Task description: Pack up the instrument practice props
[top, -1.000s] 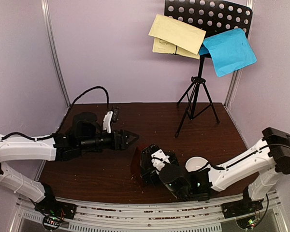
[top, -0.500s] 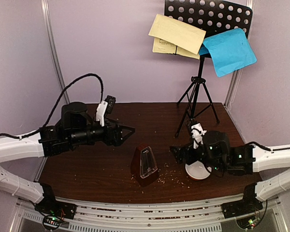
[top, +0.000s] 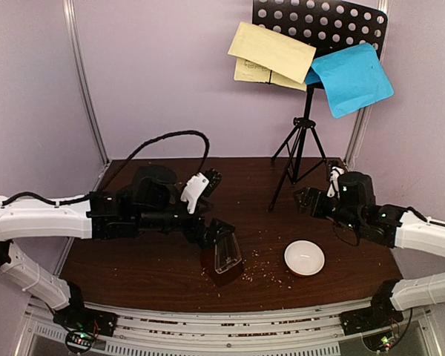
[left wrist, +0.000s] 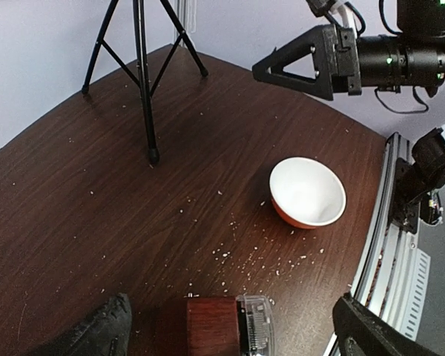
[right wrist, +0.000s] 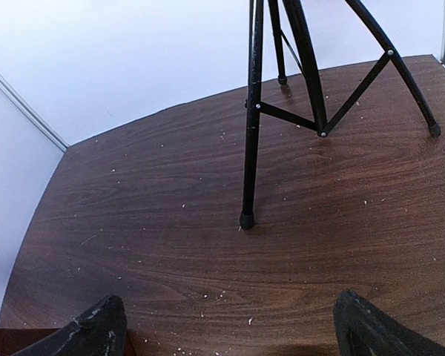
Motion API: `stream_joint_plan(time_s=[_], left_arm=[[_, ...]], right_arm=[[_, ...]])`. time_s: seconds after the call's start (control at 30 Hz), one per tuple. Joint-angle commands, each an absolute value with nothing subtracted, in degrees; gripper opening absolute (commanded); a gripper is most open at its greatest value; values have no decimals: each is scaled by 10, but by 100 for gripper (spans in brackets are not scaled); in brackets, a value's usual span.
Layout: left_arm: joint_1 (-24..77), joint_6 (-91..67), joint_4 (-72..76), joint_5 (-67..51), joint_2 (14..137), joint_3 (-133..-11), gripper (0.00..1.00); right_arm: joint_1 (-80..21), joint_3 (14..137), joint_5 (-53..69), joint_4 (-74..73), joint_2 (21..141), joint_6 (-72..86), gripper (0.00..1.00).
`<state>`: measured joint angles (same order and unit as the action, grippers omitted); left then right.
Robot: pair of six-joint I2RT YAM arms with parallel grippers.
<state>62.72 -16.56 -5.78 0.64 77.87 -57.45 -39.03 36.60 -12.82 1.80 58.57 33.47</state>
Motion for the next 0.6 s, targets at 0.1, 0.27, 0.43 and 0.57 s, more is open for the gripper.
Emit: stream_joint_plan(time_s=[0.1, 0.27, 0.43, 0.57], left_arm=[[639, -151, -57, 25, 817, -599, 98], [639, -162, -58, 30, 824, -596, 88], [639, -167, -58, 26, 825, -591, 73], [639, -175, -56, 35, 824, -586, 65]], right_arm=[[-378, 334, -105, 28, 551, 365, 100], [-376, 320, -109, 36, 537, 373, 100], [-375, 318, -112, 37, 534, 377, 100], [-376, 313, -114, 43, 523, 380, 100]])
